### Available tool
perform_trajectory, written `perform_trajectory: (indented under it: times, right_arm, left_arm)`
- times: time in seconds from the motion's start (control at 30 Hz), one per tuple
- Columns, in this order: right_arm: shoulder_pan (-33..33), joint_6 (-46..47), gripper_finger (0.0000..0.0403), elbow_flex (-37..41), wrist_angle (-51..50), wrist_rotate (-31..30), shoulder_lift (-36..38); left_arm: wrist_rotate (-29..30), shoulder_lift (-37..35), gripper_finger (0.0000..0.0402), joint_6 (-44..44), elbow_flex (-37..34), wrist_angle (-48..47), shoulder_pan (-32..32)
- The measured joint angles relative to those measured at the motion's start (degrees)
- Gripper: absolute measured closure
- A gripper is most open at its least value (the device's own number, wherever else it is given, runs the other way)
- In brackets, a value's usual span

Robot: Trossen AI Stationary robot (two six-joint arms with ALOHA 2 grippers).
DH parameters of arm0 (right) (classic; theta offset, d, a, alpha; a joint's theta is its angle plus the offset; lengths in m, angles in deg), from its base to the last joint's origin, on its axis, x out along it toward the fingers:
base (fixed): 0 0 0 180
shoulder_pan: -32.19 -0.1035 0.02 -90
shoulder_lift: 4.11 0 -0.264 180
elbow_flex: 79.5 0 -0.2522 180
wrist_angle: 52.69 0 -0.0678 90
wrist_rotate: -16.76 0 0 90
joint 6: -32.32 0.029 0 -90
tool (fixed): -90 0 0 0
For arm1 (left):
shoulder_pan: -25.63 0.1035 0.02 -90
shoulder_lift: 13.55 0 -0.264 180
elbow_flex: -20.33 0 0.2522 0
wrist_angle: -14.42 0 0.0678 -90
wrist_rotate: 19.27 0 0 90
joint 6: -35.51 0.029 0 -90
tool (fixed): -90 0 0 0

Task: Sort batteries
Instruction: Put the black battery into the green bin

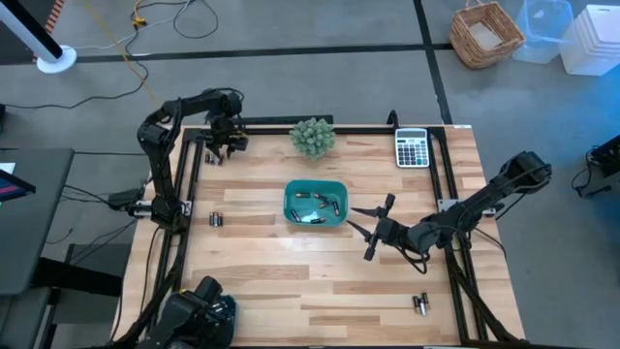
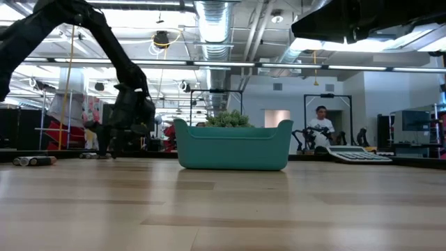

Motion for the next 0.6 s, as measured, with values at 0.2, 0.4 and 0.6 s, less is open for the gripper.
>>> perform_trajectory:
  times: [0.2,0.4,0.6]
  right_arm:
    - [0.2,0.0,0.0226,0.0,0.1,0.0,0.0]
    - [0.2,0.0,0.0226,0.0,0.1,0.0,0.0]
    - [0.2,0.0,0.0226,0.0,0.1,0.0,0.0]
  left_arm:
    - [0.7,-0.8,0.0233,1.1,0.2,0.5,0.2]
    - [0.6,-0.8,0.0233,2.2,0.2,-1.0,0.1]
    - [0.7,-0.8,0.0233,2.2,0.2,-2.4,0.1]
